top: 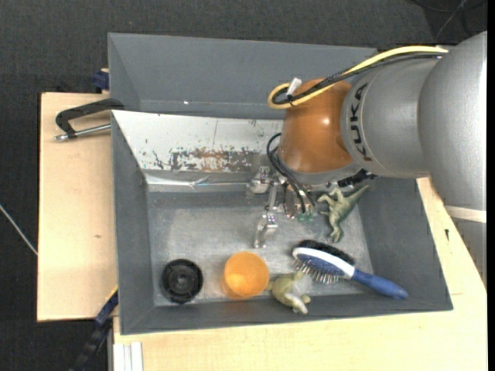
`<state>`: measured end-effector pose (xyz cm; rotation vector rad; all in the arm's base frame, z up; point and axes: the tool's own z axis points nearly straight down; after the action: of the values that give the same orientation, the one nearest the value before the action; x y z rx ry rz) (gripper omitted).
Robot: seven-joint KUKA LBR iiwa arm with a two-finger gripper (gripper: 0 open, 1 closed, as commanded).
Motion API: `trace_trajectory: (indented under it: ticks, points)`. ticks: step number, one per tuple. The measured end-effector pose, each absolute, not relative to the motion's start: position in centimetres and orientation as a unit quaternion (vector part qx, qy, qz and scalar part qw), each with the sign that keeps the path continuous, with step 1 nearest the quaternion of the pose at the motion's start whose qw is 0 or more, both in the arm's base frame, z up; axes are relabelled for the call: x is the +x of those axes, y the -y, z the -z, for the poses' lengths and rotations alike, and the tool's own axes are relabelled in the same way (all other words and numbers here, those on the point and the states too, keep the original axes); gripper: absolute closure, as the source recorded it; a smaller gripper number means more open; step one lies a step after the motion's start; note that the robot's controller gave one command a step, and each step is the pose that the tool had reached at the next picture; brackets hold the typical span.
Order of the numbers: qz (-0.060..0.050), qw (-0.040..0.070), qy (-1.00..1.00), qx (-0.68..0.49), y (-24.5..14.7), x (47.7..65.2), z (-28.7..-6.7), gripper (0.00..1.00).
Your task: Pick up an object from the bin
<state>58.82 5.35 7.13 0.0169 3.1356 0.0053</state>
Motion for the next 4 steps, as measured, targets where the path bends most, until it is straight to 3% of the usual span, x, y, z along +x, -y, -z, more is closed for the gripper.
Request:
trace_trajectory:
  ticks: [1,2,3,4]
  points:
    - [-0.001,0.002,-1.000,-0.020,5.1,49.8,-10.2,0.00]
    - [0.001,0.004,-1.000,-0.008,10.3,49.9,-11.5,0.00]
    - [-0.001,0.000,-0.996,0.094,9.2,57.2,-7.2,0.00]
    - [-0.003,0.004,-0.985,0.175,11.6,57.0,-7.3,0.00]
